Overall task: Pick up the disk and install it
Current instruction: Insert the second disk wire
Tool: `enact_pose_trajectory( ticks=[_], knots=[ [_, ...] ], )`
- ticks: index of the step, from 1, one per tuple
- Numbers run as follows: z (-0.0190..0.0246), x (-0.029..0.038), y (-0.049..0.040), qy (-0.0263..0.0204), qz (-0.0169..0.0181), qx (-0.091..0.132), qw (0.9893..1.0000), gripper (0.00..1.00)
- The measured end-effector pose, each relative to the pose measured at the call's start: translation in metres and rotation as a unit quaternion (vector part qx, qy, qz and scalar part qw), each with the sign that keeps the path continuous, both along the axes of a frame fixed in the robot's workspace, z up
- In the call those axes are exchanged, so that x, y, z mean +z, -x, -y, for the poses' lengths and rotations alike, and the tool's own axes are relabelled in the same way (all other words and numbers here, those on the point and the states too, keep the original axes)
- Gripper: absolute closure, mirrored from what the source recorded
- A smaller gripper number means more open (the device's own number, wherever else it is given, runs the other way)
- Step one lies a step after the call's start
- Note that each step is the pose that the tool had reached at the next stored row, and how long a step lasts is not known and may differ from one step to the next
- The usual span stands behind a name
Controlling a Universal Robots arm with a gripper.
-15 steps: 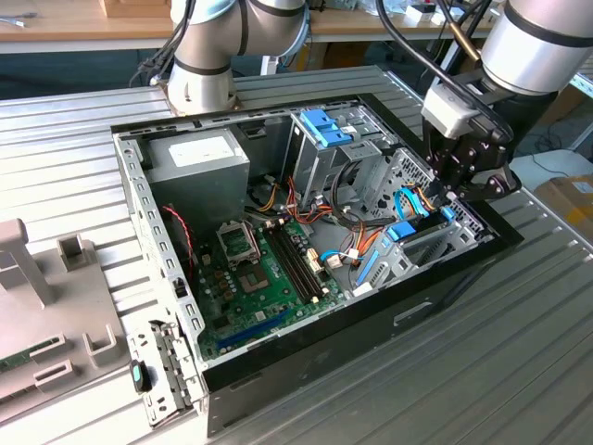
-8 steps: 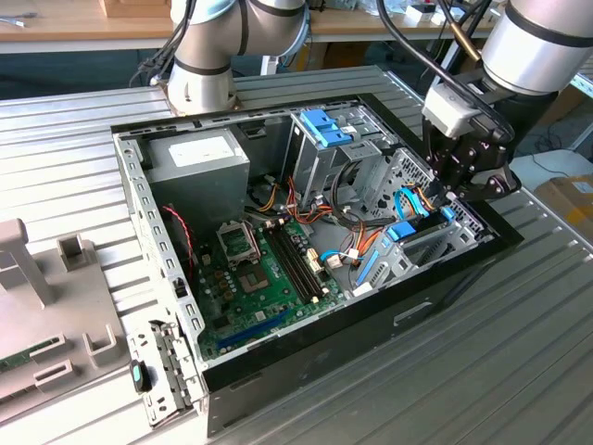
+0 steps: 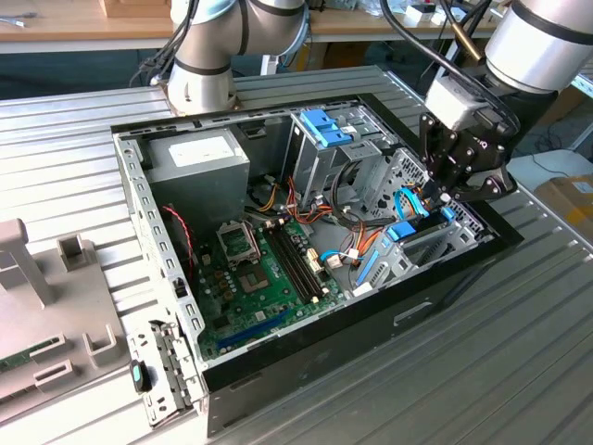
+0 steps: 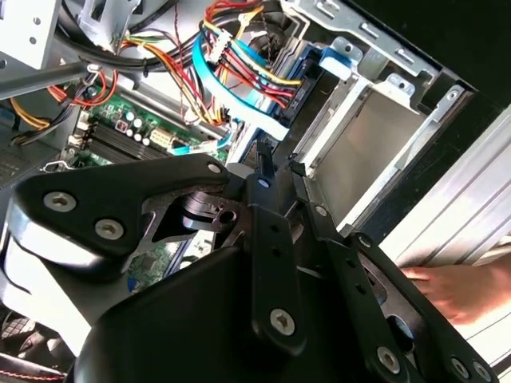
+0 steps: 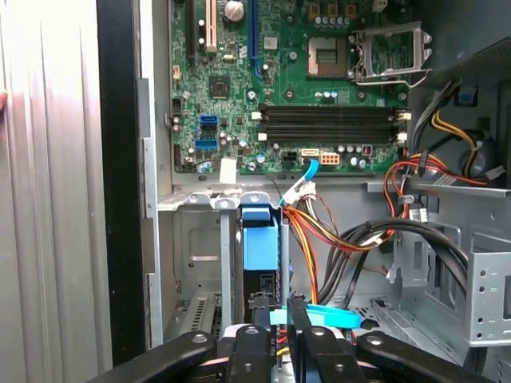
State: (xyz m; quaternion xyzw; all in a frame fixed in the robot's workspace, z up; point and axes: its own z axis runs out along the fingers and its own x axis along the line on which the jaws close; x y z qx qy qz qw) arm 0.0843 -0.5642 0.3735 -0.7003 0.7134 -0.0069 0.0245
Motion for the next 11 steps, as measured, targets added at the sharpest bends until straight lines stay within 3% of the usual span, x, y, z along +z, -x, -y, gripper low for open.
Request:
enact_pose_trajectory(
  ticks=[11],
  knots=[
    [0.0001,0.0,0.0,0.0,-0.0053,0.0,1.0,0.76]
  ],
)
